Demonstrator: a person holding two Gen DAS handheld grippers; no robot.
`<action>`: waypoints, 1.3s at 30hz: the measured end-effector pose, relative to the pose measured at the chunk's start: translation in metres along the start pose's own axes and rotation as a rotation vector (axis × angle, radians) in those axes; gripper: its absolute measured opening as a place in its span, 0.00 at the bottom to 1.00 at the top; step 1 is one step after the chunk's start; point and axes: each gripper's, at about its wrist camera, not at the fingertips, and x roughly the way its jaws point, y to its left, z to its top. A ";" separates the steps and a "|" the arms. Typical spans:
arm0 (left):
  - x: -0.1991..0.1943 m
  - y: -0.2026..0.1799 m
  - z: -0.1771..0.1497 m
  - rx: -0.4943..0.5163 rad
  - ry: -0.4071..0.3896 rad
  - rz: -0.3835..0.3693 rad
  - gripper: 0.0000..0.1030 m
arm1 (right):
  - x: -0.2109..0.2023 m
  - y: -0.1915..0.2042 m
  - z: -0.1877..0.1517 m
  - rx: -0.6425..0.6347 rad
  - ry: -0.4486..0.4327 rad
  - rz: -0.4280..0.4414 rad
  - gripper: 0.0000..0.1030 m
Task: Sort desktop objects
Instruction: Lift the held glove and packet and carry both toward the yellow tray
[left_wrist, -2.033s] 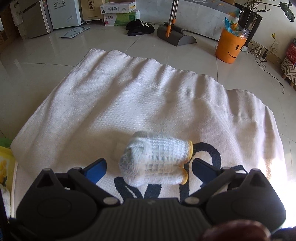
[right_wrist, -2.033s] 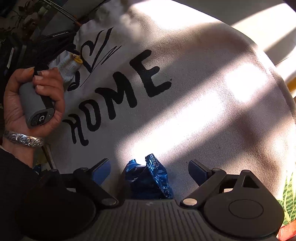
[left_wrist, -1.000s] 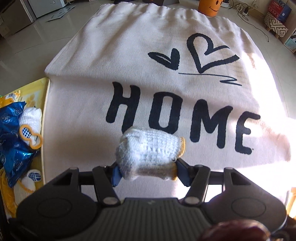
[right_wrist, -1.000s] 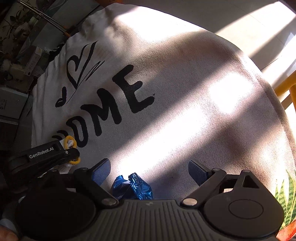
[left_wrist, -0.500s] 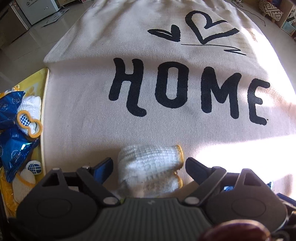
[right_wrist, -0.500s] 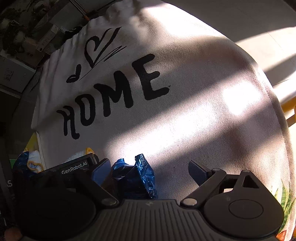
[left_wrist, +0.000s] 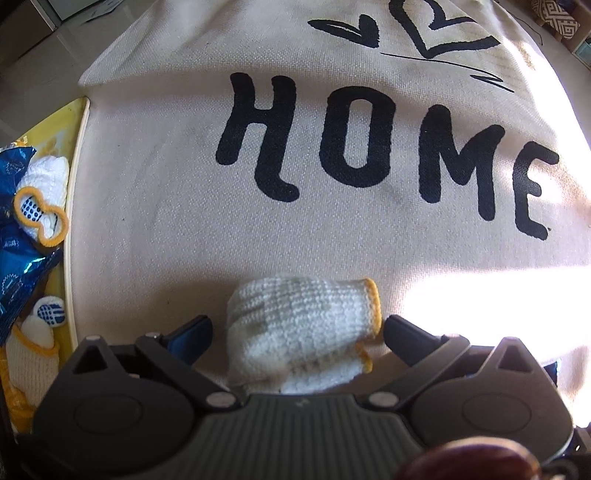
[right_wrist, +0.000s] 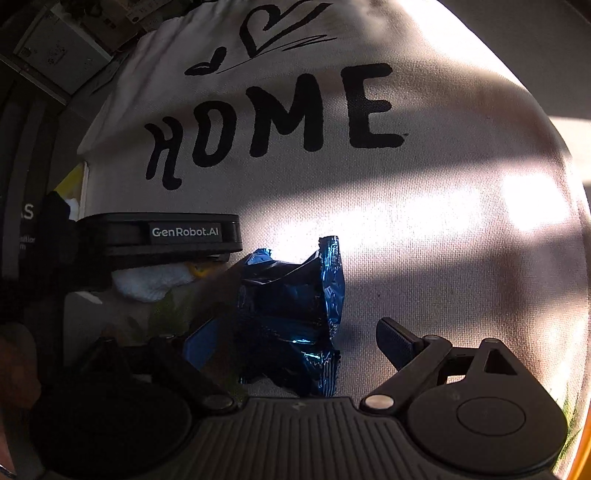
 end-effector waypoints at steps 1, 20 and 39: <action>0.000 0.001 0.001 -0.004 0.003 -0.004 1.00 | 0.002 0.001 -0.001 -0.003 0.007 0.006 0.89; -0.003 0.014 0.008 0.034 -0.002 -0.008 1.00 | 0.010 0.014 -0.008 -0.146 -0.035 -0.091 0.91; -0.005 0.018 0.018 0.070 0.021 -0.008 0.99 | 0.018 0.024 -0.030 -0.312 -0.093 -0.208 0.95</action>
